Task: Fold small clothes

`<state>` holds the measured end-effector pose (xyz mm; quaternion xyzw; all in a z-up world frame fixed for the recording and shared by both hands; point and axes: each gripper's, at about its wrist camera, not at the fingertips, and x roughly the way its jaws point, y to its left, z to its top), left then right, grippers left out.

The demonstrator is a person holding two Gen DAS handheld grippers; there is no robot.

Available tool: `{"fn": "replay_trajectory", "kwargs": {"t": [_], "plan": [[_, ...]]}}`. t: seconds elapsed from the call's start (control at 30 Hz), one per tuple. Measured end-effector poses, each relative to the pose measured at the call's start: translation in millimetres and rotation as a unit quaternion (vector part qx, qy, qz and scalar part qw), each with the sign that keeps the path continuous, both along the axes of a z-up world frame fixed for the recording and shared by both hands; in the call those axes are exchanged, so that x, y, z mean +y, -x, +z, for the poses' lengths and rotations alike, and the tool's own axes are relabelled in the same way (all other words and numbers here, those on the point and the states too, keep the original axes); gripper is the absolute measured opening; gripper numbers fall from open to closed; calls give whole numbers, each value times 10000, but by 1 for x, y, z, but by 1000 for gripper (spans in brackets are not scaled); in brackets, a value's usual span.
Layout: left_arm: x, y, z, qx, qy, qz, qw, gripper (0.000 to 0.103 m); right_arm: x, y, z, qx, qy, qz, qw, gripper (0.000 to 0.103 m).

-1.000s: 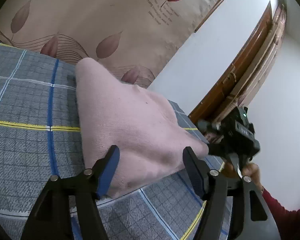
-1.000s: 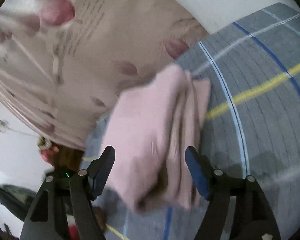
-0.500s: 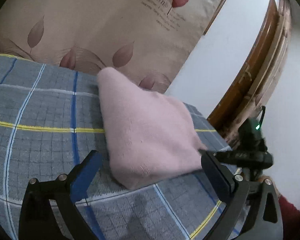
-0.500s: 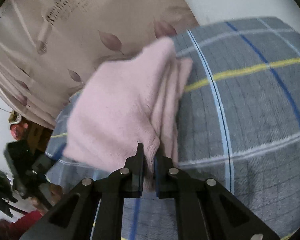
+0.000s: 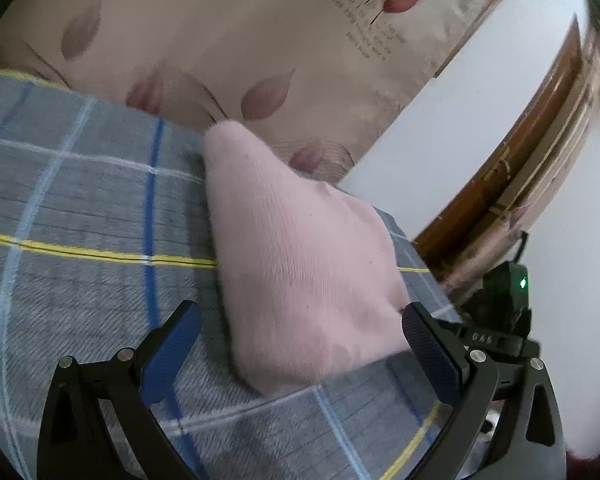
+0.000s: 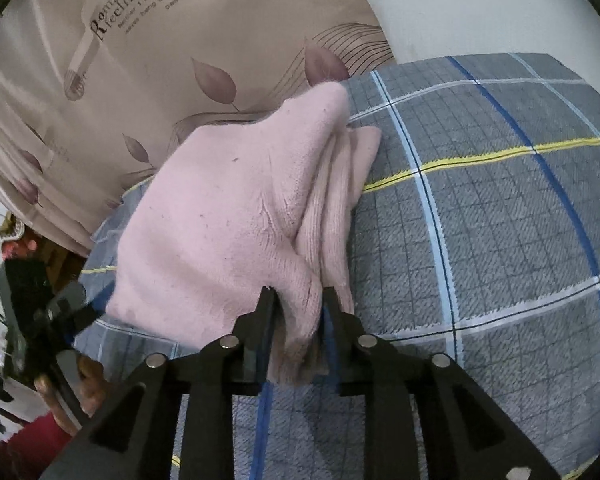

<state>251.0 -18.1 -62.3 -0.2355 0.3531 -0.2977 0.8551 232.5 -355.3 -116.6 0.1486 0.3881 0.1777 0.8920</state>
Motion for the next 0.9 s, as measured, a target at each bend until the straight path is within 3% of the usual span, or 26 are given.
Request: {"fn": "replay_trajectory", "kwargs": {"t": [0.03, 0.1, 0.13, 0.33, 0.53, 0.57, 0.67, 0.73, 0.9], "plan": [[0, -12, -2, 197, 65, -164, 9997, 100, -1, 1, 2, -23, 26, -13, 10000, 29], [0, -28, -4, 429, 145, -306, 9985, 100, -1, 4, 5, -50, 303, -206, 9993, 65], [-1, -37, -5, 510, 211, -454, 9974, 100, -2, 5, 6, -78, 378, -259, 9989, 68], [-24, -61, -14, 662, -95, -1131, 9913, 100, -11, -13, -6, 187, -434, 64, 9989, 68], [-46, -62, -20, 534, -572, -1312, 9883, 100, -9, -38, -11, 286, -935, 370, 9945, 69], [-47, -62, -20, 524, -592, -1311, 9882, 100, -10, -40, -12, 276, -1000, 393, 9938, 67], [-53, -61, -20, 502, -745, -1260, 9880, 100, -10, -44, -17, 359, -1155, 413, 9918, 45], [-62, -58, -18, 421, -1034, -1158, 9870, 98, -12, -42, -22, 397, -1352, 438, 9890, 41], [-85, -50, -16, 171, -1830, -979, 9781, 98, -8, -38, -24, 363, -1315, 468, 9895, 39]]}}
